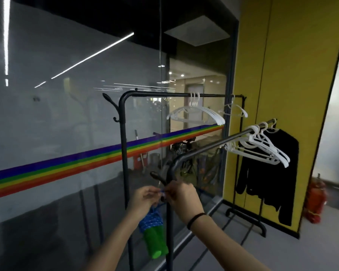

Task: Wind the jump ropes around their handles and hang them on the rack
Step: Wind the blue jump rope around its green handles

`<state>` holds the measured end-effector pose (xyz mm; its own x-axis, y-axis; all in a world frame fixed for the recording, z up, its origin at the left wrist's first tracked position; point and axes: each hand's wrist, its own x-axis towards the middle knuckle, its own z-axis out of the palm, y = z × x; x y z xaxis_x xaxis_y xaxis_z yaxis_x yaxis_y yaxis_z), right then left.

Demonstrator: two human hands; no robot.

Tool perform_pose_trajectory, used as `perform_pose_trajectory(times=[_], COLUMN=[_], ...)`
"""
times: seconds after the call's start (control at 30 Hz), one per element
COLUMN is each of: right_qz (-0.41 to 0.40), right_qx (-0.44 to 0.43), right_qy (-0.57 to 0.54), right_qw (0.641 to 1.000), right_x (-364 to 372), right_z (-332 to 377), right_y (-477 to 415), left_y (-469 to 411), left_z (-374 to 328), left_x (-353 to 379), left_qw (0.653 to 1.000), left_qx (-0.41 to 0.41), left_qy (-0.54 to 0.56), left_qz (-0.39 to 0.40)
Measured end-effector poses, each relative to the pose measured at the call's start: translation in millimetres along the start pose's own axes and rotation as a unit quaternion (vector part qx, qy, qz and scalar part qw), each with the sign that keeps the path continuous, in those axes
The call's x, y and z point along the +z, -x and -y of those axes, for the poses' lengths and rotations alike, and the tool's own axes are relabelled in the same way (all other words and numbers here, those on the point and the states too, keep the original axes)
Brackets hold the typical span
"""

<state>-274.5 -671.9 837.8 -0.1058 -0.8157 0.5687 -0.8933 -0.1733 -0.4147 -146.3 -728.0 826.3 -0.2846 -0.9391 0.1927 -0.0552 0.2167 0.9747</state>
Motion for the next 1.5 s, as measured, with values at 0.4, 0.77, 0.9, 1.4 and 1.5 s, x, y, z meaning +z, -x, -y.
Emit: perform_pose_trajectory(times=[0.4,0.77,0.9,1.4,1.5], right_qz=[0.057,0.155,0.189,0.313,0.344], right_qx=[0.049,-0.001,-0.03,-0.105,-0.097], right_qy=[0.069,-0.064,-0.121,-0.263,-0.276], right_qw=[0.995,0.986,0.974,0.906,0.892], right_x=[15,-39,-51,-101,-111], right_z=[-2,-4,8,143,183], right_y=[12,84,126,310,379], left_y=[-1,93,163,468,553], left_z=[16,-14,-18,-44,-39], left_x=[2,24,27,-16,-31], left_qw=[0.997,0.991,0.982,0.948,0.936], left_qx=[-0.052,-0.056,-0.069,-0.114,-0.131], left_qy=[-0.029,0.01,0.027,-0.006,-0.005], left_qz=[0.043,-0.123,-0.174,-0.297,-0.328])
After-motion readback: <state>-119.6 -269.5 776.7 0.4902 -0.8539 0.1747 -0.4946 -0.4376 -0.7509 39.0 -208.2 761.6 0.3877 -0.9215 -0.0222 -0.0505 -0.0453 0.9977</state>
